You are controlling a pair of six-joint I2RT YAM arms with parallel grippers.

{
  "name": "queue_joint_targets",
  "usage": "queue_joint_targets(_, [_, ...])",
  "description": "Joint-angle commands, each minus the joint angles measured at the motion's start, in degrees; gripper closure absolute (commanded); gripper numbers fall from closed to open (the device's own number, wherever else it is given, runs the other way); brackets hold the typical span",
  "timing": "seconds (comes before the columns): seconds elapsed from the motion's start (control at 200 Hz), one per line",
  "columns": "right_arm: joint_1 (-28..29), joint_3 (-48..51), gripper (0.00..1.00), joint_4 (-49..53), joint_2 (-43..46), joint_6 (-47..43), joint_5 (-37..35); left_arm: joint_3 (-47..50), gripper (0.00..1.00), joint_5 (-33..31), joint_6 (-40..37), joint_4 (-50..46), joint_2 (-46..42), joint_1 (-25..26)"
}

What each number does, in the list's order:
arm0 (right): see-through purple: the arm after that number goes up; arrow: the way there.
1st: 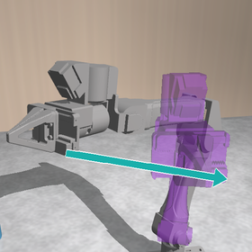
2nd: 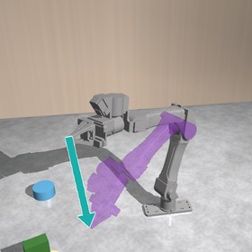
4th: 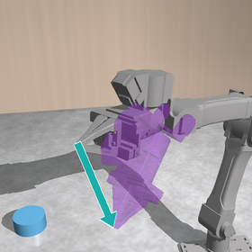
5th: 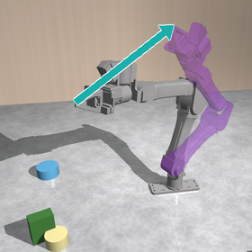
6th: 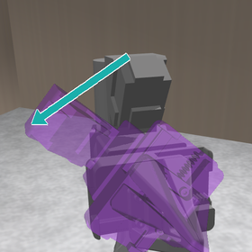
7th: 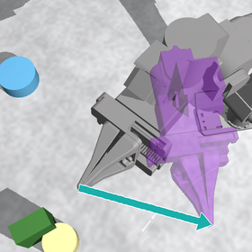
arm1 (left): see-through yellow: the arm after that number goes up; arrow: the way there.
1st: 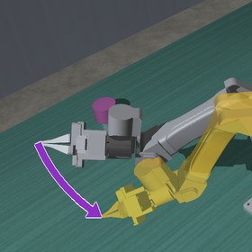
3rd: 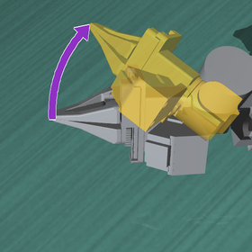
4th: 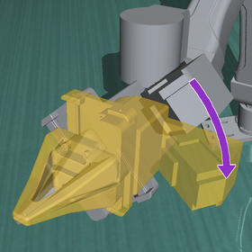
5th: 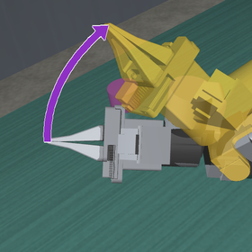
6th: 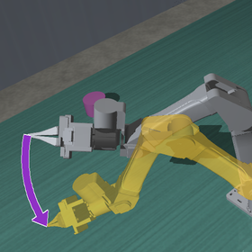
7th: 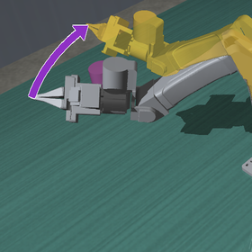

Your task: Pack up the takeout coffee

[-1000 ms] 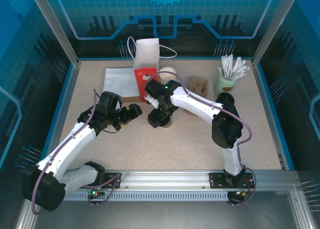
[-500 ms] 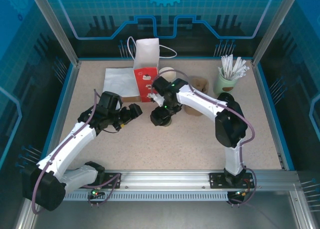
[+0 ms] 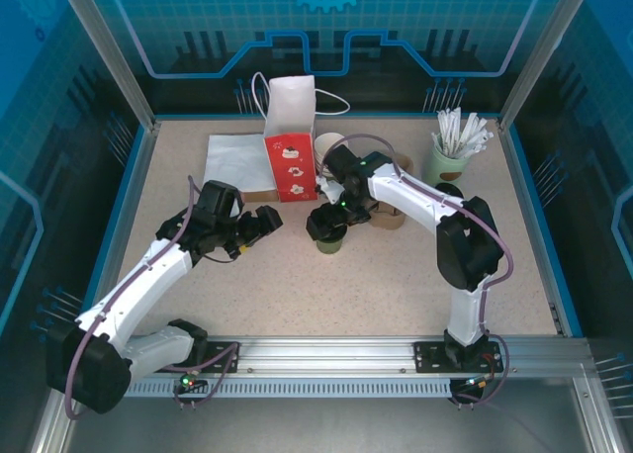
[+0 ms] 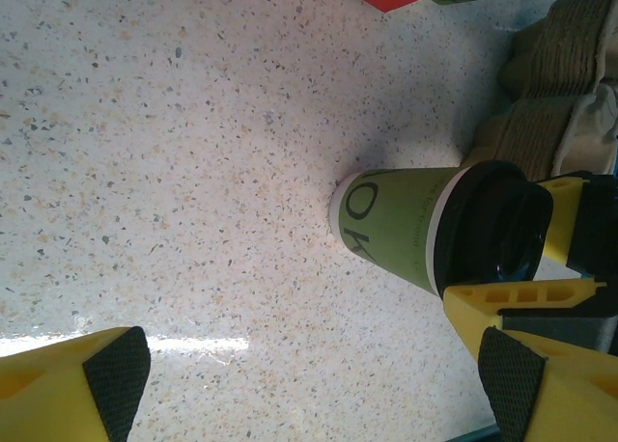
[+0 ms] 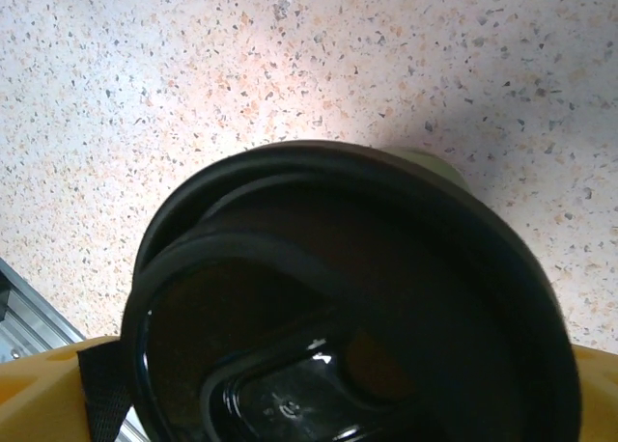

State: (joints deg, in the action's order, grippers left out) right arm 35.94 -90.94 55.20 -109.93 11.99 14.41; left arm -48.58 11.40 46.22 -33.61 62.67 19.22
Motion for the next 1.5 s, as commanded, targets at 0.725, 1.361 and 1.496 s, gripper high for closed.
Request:
queue_joint_targets(0.725, [3.9,-7.3,0.00,6.9,-1.0,-1.8,-8.3,-0.9,0.05,0.7,-1.3,-0.6,0.3,-0.7])
queue_joint_targets(1.361, [5.0,-8.1,0.00,7.4,-3.1,-2.4,-9.0,-0.4,0.01,0.5,-1.5,-0.7,0.2,-0.7])
queue_joint_targets(1.496, [5.0,-8.1,0.00,7.1,-3.6,-2.6,-9.5,-0.3,0.01,0.6,-1.5,-0.7,0.1,-0.7])
